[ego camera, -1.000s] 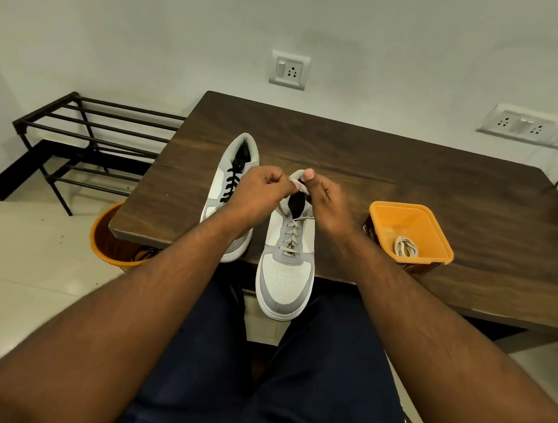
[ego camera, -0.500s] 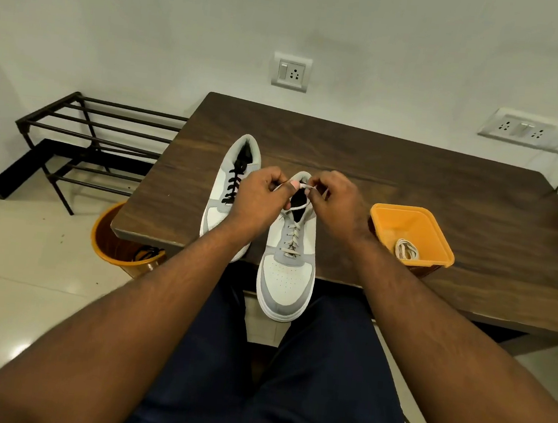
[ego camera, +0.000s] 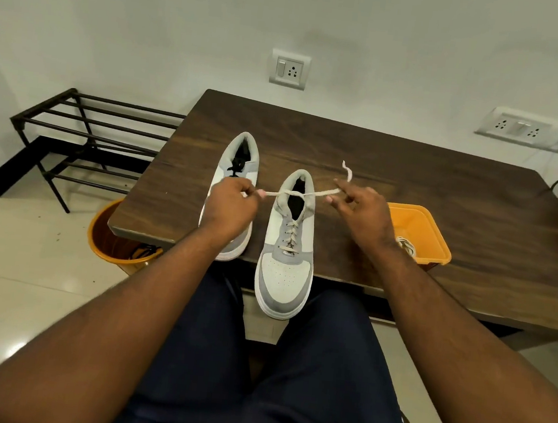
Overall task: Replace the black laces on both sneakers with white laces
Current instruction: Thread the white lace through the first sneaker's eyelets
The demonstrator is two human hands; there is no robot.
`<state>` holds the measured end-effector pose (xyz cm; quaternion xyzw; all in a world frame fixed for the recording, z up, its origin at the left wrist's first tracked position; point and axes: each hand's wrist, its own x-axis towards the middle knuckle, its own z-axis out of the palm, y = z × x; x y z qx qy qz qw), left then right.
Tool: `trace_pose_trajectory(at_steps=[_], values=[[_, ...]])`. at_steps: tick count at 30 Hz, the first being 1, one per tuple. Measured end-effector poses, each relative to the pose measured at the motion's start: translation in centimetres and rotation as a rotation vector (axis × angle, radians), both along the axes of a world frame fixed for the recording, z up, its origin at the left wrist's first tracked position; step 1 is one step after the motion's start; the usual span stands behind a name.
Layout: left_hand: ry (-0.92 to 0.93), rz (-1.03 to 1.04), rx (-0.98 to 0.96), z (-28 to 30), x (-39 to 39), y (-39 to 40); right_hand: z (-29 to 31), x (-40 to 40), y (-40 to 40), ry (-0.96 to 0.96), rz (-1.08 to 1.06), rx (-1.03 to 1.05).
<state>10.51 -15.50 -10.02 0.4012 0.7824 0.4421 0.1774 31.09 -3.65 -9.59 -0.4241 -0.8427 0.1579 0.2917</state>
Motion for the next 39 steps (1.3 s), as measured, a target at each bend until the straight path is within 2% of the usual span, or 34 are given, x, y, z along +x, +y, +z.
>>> trace_pose_trajectory(at_steps=[2, 5, 7, 9, 10, 13, 14, 15, 17, 20, 23, 27, 30, 32, 33, 36, 39], values=[[0.046, 0.062, -0.179, -0.6, -1.9, -0.9, -0.8, 2.0, 0.3, -0.108, -0.133, 0.045], [0.193, 0.049, -0.350, -0.9, -2.5, -2.0, -1.7, 3.2, -0.1, -0.317, -0.237, -0.105], [0.416, -0.007, -0.362, -0.8, -1.6, -2.1, -1.8, 2.7, -1.0, -0.498, -0.215, -0.170], [0.508, -0.074, -0.255, -0.6, 0.0, -1.7, -1.9, 1.5, -1.9, -0.500, -0.170, -0.179], [0.422, -0.113, -0.187, -0.7, 0.8, -1.3, -2.0, 0.6, -2.3, -0.411, -0.123, -0.182], [-0.038, -0.168, -0.093, -1.5, 2.9, 0.1, -2.3, -1.8, -3.2, -0.021, 0.002, -0.293], [-0.137, -0.159, -0.072, -1.8, 3.5, 0.4, -2.4, -2.4, -3.5, 0.060, 0.008, -0.337], [-0.196, -0.145, -0.050, -2.0, 3.9, 0.6, -2.6, -2.9, -3.7, 0.113, 0.002, -0.367], [-0.192, -0.113, -0.018, -2.3, 4.4, 1.1, -3.1, -3.5, -3.8, 0.166, -0.004, -0.384], [-0.161, -0.103, 0.014, -2.4, 4.4, 1.6, -3.4, -3.4, -3.5, 0.148, -0.045, -0.256], [0.007, -0.149, -0.074, -2.6, 2.8, 1.5, -4.1, -1.6, -2.4, -0.042, -0.077, -0.087], [0.316, -0.305, -0.270, -3.2, 0.7, 1.4, -4.9, 0.0, -1.6, -0.270, -0.101, 0.000], [0.552, -0.303, -0.355, -2.4, 0.6, 1.8, -4.5, -0.9, -1.9, -0.308, -0.204, -0.127], [0.613, -0.278, -0.390, -1.2, 0.6, 1.9, -4.1, -1.3, -1.6, -0.232, -0.261, -0.334], [0.493, -0.293, -0.379, -0.7, 0.4, 2.0, -3.6, -1.4, -1.6, -0.114, -0.256, -0.494], [-0.276, -0.418, -0.221, 0.7, 0.1, 1.9, -1.0, -1.6, -2.5, 0.370, -0.132, -0.895], [-0.570, -0.413, -0.026, 1.3, 1.0, 2.0, 1.2, -2.0, -3.5, 0.684, 0.038, -1.080]])
